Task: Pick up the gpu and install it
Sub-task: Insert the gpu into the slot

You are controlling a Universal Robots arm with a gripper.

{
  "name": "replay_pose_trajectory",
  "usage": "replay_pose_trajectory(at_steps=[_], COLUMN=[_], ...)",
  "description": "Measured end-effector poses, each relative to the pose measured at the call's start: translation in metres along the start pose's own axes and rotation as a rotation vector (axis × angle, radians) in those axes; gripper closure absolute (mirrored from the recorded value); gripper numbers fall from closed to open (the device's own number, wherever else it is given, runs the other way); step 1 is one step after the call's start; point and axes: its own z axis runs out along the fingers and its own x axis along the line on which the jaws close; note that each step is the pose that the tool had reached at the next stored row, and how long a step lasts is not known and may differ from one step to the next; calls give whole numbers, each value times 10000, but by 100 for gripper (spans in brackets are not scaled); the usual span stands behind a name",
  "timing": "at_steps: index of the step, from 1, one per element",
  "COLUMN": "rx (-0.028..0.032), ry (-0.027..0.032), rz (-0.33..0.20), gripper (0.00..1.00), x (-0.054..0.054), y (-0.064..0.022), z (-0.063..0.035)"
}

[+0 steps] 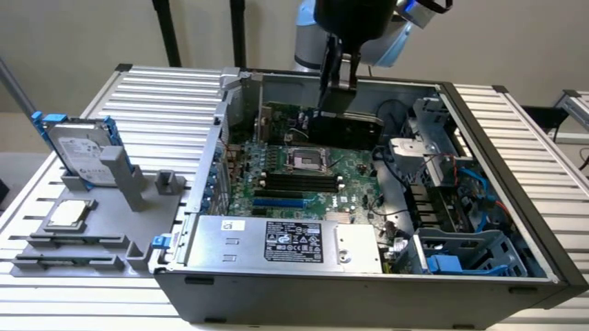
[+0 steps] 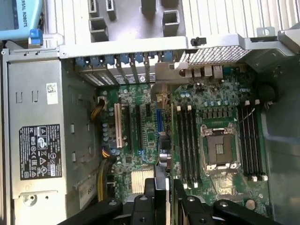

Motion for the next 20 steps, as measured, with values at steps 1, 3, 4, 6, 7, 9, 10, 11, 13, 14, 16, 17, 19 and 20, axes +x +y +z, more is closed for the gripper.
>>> replay_pose_trajectory(at_steps=[1,3,4,6,7,9,10,11,13,14,16,17,19,20], rx=[5,40,76,164,199,242,252,256,266,270,276,278,276,276], ry=[-18,-46,-53,-60,-62,-69,-73,-74,-81,-84,-90,-94,-98,-101], rz=[-129,-201,-203,-205,-205,-207,-208,-206,-209,-209,-216,-226,-264,-294], gripper=[73,73,73,73,73,73,73,73,73,73,73,73,73,73], x=[0,-3,-2,1,2,4,3,1,-4,-6,-9,-9,-9,-8], y=[2,39,79,166,197,256,281,302,323,330,340,345,350,351], z=[9,33,47,77,96,134,153,174,211,230,267,285,321,341])
